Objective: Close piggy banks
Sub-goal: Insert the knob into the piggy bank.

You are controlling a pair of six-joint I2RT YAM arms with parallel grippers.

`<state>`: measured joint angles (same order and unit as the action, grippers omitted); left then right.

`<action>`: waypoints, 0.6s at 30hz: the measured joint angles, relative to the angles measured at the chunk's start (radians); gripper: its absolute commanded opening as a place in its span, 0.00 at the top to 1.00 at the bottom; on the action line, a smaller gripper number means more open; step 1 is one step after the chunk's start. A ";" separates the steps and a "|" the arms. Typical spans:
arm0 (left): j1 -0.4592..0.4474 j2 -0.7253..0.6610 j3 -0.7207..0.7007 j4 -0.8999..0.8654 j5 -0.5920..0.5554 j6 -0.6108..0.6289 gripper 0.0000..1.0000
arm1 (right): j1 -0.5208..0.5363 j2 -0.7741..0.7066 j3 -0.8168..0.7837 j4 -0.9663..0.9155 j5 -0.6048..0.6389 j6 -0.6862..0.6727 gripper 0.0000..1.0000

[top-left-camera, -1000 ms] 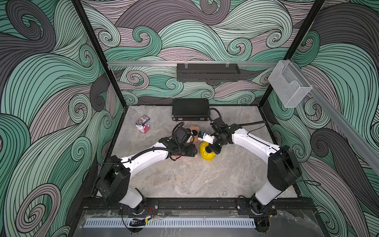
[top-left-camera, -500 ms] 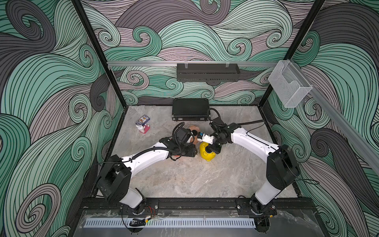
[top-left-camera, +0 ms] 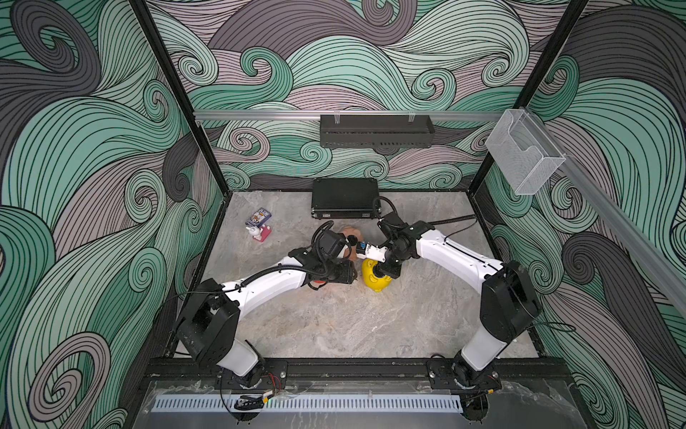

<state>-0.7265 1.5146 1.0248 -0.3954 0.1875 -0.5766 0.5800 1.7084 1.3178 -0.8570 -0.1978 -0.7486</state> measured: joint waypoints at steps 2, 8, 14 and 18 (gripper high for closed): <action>0.000 0.004 0.000 0.000 0.001 0.000 0.49 | 0.001 0.005 0.003 -0.004 0.003 -0.011 1.00; 0.004 0.011 0.000 0.002 0.005 0.000 0.49 | 0.011 0.013 0.012 -0.020 0.017 -0.039 1.00; 0.006 0.017 0.000 0.007 0.008 0.002 0.49 | 0.018 0.040 0.039 -0.024 0.026 -0.045 1.00; 0.011 0.018 0.000 0.008 0.009 0.001 0.49 | 0.021 0.058 0.062 -0.043 0.040 -0.028 1.00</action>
<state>-0.7151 1.5330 1.0248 -0.3878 0.1967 -0.5755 0.6014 1.7668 1.3796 -0.8997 -0.1577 -0.7765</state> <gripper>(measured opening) 0.511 0.056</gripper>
